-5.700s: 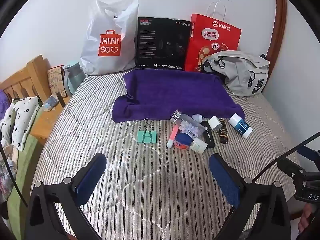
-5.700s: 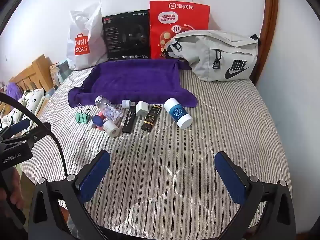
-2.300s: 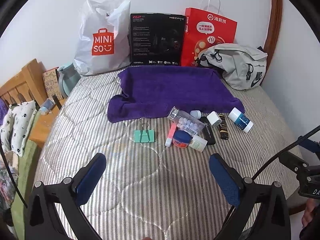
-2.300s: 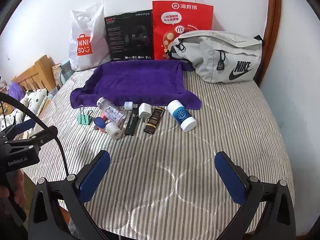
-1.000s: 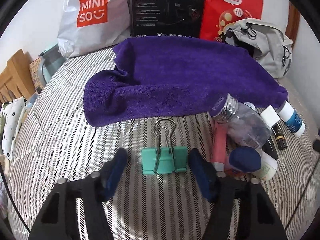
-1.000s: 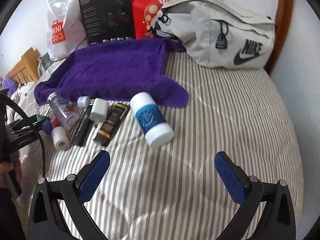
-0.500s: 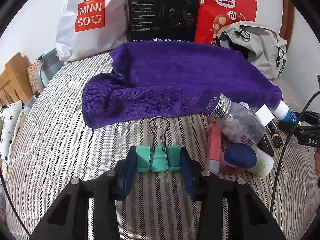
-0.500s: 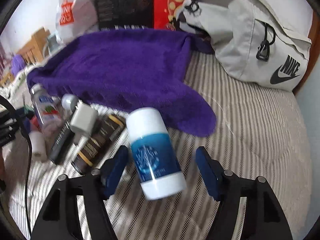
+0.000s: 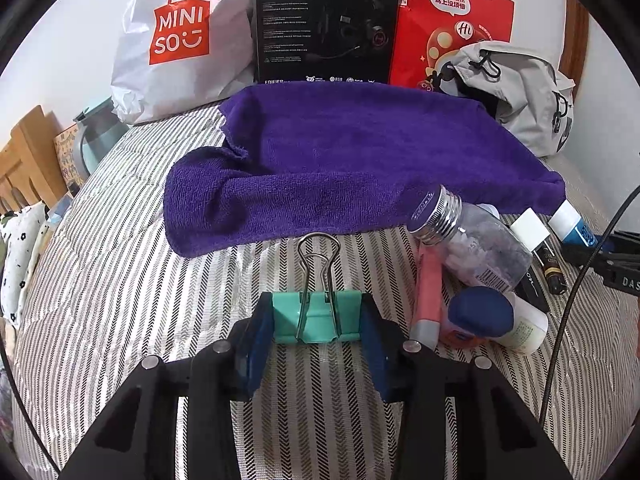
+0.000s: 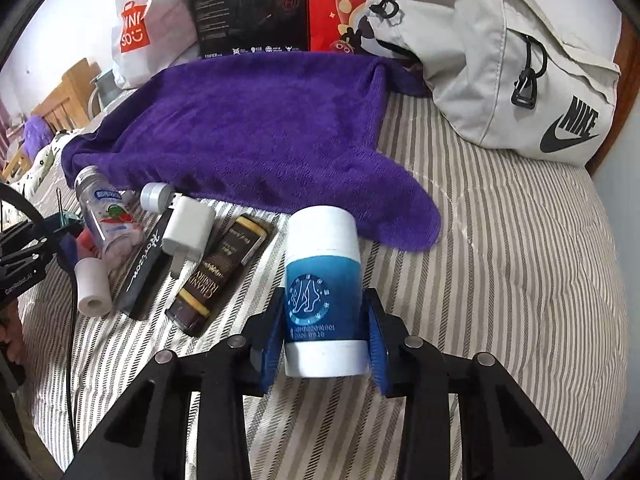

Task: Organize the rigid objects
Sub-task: 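Grasp the green binder clip with the left gripper while the right gripper grasps the white-and-blue container, then carry the clip and container onto the purple towel and open both grippers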

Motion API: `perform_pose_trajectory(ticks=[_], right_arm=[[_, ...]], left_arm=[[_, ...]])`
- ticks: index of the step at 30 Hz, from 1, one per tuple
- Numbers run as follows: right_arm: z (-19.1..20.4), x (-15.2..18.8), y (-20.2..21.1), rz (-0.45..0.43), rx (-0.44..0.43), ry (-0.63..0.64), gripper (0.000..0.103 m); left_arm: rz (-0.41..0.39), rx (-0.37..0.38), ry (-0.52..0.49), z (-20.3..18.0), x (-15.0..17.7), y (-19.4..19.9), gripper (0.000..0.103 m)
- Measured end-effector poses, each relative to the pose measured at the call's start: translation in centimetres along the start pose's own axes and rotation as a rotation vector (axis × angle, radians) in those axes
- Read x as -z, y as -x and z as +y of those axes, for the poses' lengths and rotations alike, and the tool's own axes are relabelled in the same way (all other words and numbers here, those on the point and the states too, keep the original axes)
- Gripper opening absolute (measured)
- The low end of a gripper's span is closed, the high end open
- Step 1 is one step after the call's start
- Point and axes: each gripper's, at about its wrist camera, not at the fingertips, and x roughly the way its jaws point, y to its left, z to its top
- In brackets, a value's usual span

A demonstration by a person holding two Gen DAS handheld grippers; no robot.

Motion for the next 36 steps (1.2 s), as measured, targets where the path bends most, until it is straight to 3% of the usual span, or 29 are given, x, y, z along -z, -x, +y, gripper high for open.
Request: perform_pose_trajectory(ticks=[10,21,36], right_arm=[[0.4,-0.3,-0.3,-0.011,0.010,-0.027,0.036],[-0.4,1.2,1.1,0.004,-0.070,-0.084,0.036],[-0.3,1.5,3.9,-0.024,-0.090,-0.023,0.036]], left_arm=[[0.000,0.000,0.000,0.0,0.0,0.0,0.040],[-0.001,0.003,0.003,0.1,0.0,0.0,0.039],[0.016,0.071,0.005,0.7,-0.6,0.7,0.039]])
